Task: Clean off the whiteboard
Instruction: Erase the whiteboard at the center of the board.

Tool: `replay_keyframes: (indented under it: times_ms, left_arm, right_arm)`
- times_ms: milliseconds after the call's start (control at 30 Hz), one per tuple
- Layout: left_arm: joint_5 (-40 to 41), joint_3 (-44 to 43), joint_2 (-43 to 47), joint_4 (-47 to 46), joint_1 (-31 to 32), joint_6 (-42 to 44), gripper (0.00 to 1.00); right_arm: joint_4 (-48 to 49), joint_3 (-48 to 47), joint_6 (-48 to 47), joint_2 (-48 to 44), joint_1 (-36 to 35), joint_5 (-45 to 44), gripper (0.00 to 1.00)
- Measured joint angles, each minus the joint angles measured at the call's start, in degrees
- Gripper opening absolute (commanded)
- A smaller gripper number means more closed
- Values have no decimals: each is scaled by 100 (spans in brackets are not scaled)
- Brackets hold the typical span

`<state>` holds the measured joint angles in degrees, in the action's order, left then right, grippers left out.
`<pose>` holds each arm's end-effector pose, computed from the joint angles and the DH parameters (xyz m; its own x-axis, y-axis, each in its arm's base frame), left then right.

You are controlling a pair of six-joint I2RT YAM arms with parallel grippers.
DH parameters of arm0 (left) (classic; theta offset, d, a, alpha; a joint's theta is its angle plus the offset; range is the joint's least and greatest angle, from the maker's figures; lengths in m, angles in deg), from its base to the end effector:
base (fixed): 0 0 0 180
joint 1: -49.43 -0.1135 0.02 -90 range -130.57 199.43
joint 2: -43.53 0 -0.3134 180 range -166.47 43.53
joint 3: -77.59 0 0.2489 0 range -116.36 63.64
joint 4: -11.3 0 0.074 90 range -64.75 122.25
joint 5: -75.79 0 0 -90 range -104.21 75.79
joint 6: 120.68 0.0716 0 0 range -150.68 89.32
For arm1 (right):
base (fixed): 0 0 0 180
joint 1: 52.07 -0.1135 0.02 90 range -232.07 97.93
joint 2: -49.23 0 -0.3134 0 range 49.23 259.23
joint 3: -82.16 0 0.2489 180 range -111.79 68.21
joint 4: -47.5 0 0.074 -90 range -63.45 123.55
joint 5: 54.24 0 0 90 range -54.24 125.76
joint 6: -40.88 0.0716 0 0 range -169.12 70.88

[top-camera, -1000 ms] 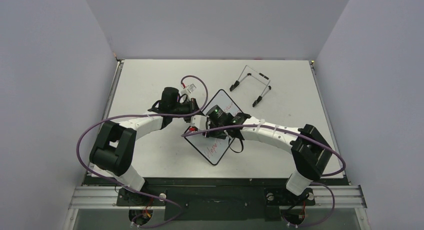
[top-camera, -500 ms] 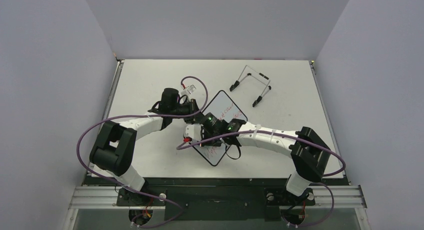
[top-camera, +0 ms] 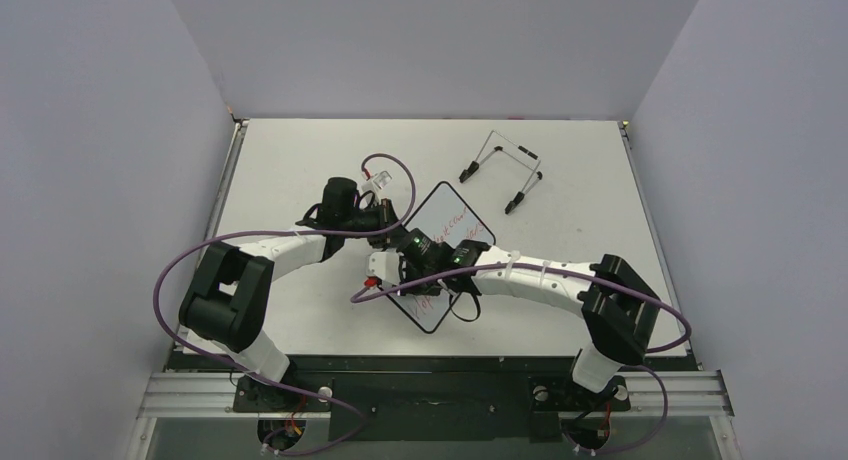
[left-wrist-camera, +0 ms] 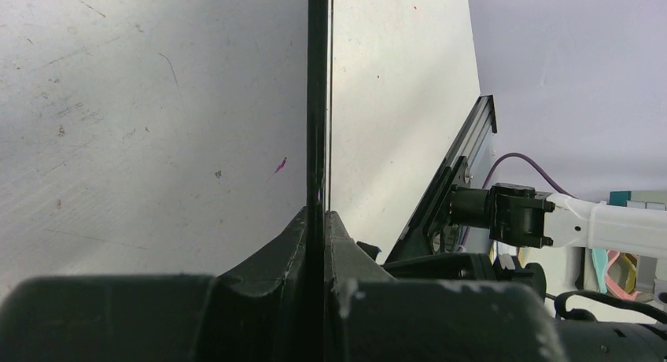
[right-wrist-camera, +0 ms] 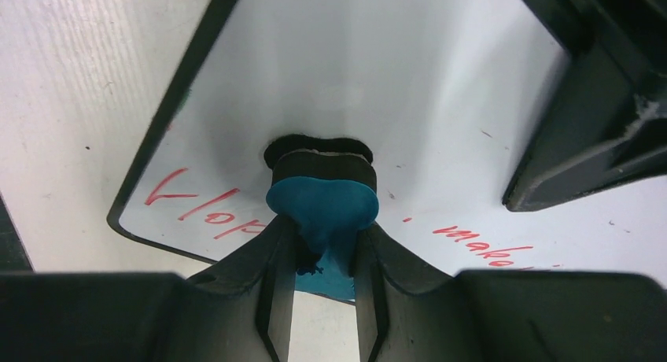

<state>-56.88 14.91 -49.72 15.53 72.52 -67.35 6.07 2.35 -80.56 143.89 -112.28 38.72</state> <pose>0.3085 -0.1843 0.2275 -0.8990 -0.0941 -0.4276 0.3284 0.5011 -0.8007 0.1790 0.3202 0.2410 0.1069 -0.8617 -0.4960 -0.9672 0.0256 -0.2529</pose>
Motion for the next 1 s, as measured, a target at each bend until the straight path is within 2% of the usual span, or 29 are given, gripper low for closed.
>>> replay_keyframes:
  times_ms: [233, 633, 833, 1000]
  left_arm:
    - [13, 0, 0, -22, 0, -7, 0]
    - [-20, 0, 2, 9, 9, 4, 0]
    - [-17, 0, 2, 7, 22, 4, 0]
    - [-11, 0, 2, 28, 22, 2, 0]
  right_arm:
    - [223, 240, 28, -120, 361, 164, 0]
    - [225, 280, -59, -186, 111, -92, 0]
    - [444, 170, 4, -164, 553, -170, 0]
    - [518, 413, -101, -247, 638, -140, 0]
